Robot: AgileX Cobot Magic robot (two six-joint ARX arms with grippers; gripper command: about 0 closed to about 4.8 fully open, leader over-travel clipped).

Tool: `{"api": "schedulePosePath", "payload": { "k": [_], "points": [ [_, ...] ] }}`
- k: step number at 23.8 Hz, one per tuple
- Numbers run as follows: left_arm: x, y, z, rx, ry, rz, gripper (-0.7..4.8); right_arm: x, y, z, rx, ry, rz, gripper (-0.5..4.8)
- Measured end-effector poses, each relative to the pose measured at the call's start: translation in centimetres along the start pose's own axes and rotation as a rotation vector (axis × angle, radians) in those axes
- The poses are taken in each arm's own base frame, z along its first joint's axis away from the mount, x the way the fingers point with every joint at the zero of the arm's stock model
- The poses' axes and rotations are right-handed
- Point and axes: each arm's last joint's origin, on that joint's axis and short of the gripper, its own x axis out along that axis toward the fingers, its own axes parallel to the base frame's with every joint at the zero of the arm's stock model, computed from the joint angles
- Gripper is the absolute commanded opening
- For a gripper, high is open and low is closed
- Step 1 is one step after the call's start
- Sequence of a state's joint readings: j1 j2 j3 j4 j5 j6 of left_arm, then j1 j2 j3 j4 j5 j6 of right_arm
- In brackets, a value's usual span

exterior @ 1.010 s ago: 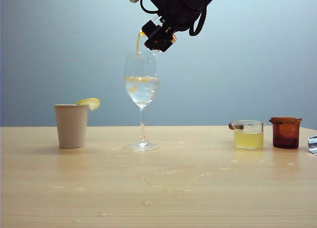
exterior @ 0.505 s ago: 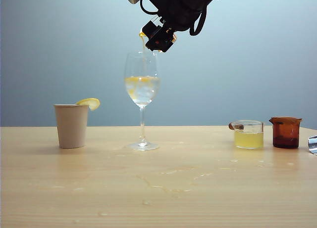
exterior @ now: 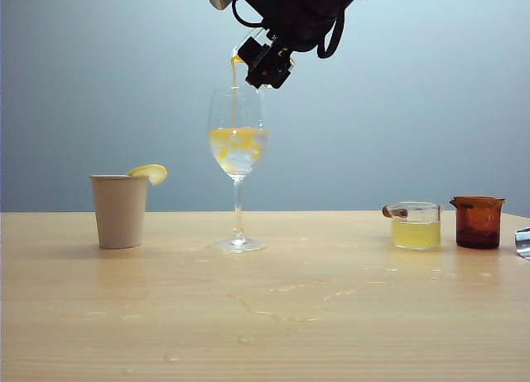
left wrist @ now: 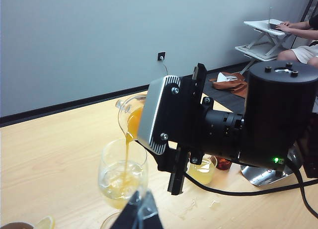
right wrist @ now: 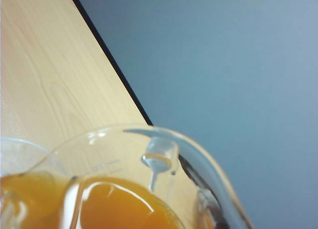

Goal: Pick up the second measuring cup from the left, pour the orange juice inside into the goblet, and finally put the measuring cup back in its original place.

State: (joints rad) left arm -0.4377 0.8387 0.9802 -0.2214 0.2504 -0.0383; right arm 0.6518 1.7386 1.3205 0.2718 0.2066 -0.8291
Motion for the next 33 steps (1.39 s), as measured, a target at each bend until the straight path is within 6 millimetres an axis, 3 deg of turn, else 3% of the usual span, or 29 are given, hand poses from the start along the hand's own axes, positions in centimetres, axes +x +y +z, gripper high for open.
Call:
{"api": "schedulePosePath", "payload": {
  "k": [33],
  "points": [
    [0.0,0.0,0.0,0.0,0.0,0.0,-0.06,-0.02,-0.04,0.18,-0.093,-0.012,-0.01,2.78]
  ]
}}
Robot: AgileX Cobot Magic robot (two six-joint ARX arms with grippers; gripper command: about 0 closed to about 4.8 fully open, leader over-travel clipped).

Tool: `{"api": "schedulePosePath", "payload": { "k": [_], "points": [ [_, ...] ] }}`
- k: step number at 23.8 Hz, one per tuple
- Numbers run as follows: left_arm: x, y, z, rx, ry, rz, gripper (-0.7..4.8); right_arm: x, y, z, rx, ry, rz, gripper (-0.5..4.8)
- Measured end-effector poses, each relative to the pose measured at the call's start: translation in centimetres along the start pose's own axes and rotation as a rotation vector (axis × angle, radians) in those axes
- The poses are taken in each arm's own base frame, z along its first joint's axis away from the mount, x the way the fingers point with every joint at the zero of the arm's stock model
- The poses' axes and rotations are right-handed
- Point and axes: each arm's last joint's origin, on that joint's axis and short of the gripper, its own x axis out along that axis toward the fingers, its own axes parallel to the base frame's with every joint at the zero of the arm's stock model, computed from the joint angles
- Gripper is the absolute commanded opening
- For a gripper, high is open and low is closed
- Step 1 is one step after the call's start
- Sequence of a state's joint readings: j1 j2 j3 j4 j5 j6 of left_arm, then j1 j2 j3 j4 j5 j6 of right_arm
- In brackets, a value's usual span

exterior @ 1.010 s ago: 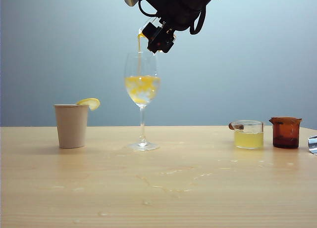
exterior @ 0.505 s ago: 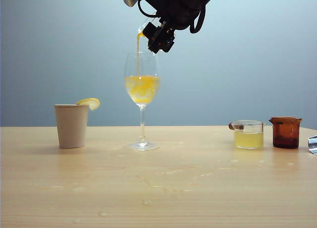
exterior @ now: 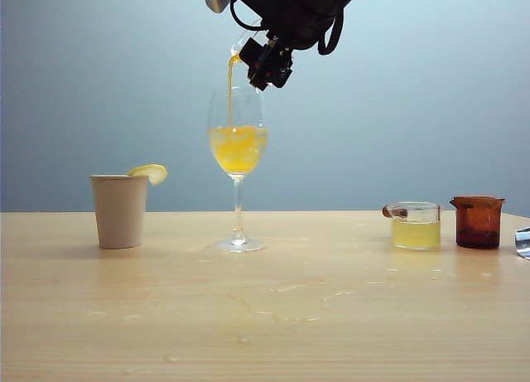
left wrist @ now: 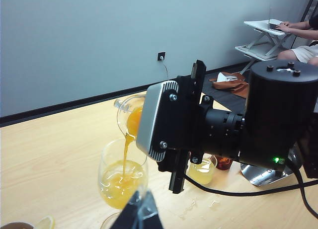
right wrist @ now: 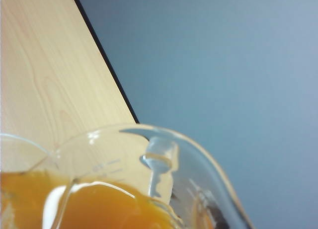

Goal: Pick up the second measuring cup from the left, pour the orange juice inside into the goblet, and finally put the measuring cup back in its original place.

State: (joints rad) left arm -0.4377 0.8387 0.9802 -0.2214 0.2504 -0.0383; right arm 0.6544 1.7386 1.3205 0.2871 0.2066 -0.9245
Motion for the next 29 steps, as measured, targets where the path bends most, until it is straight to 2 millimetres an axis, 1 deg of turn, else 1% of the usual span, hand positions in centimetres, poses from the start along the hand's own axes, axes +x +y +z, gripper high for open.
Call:
{"api": "schedulePosePath", "payload": {
  "k": [9,29],
  "points": [
    [0.0,0.0,0.0,0.0,0.0,0.0,-0.06,0.0,0.0,0.0,-0.042,0.0,0.0,2.78],
    [0.0,0.0,-0.03,-0.001,0.003,0.001,-0.06,0.0,0.0,0.0,-0.053,0.0,0.0,2.78]
  ]
}}
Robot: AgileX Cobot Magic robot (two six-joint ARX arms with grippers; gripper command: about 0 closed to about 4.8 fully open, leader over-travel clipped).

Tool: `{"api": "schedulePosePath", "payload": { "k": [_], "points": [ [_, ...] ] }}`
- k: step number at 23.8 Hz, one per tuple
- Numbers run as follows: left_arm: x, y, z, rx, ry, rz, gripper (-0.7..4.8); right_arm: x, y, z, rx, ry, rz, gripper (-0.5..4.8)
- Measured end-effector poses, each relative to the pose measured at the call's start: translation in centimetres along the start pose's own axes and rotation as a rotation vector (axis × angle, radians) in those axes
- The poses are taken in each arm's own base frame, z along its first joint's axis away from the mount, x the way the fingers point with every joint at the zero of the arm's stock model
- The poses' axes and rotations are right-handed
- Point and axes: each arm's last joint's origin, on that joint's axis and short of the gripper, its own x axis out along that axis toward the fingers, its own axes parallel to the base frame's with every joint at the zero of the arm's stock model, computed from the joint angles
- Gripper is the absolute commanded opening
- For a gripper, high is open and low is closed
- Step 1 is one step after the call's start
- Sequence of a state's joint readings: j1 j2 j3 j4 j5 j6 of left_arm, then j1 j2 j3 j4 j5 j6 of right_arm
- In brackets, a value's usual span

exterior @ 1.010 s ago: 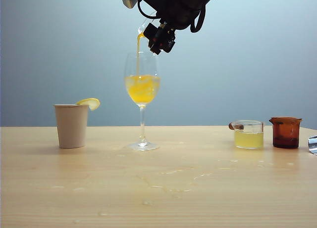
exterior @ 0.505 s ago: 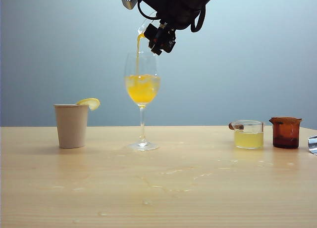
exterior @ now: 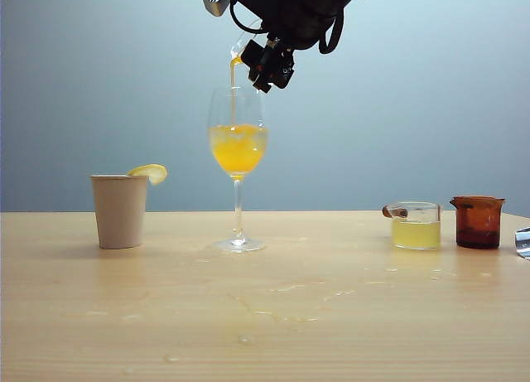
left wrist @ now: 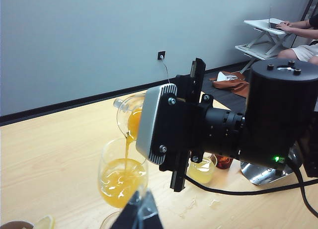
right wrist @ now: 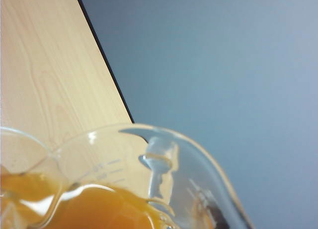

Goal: Pick up the second measuring cup from the left, pour the orange juice inside into the goblet, and finally put the measuring cup back in its original place.

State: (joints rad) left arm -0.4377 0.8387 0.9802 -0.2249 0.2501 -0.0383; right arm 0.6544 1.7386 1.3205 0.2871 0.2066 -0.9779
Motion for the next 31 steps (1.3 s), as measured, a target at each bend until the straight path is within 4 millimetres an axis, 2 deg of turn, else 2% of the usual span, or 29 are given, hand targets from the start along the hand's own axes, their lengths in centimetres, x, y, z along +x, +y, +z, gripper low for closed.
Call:
{"api": "schedulePosePath", "payload": {
  "k": [31],
  "points": [
    [-0.01,0.0,0.0,0.0,0.0,0.0,-0.06,0.0,0.0,0.0,-0.06,0.0,0.0,2.78]
  ]
}}
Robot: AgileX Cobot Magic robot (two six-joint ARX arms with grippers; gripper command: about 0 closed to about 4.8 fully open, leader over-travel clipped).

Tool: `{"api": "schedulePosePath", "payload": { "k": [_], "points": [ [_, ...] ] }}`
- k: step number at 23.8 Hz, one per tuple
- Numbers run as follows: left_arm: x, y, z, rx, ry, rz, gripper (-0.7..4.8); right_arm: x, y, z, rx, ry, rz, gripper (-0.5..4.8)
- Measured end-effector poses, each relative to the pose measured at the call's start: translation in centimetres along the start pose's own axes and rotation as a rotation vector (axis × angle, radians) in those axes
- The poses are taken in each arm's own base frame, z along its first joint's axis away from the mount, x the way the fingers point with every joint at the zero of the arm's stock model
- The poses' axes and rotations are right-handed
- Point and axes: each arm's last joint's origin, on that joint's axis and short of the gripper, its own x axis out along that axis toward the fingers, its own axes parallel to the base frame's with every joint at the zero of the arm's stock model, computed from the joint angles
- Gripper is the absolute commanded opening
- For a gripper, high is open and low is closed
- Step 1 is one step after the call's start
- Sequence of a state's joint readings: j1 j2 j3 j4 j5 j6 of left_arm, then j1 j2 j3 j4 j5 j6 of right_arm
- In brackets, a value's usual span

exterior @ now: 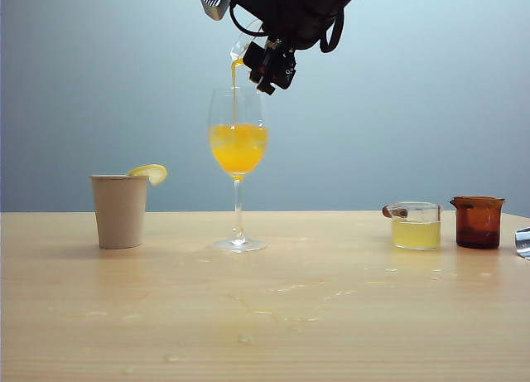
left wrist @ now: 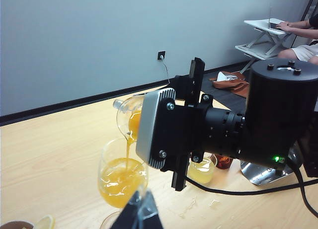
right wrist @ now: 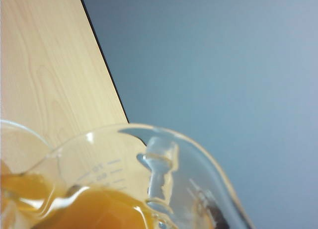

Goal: Pick up the second measuring cup from the left, pour the orange juice inside into the goblet, and finally put the measuring cup back in its original place.

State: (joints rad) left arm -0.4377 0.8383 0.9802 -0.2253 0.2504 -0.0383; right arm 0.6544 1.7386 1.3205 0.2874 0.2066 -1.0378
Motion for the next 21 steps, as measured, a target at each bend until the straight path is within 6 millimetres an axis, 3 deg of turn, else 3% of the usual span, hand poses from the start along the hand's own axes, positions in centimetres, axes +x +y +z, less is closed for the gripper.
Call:
{"api": "schedulePosePath", "payload": {
  "k": [21],
  "points": [
    [0.0,0.0,0.0,0.0,0.0,0.0,-0.06,0.03,0.13,0.52,-0.083,-0.024,-0.02,2.78]
  ]
}}
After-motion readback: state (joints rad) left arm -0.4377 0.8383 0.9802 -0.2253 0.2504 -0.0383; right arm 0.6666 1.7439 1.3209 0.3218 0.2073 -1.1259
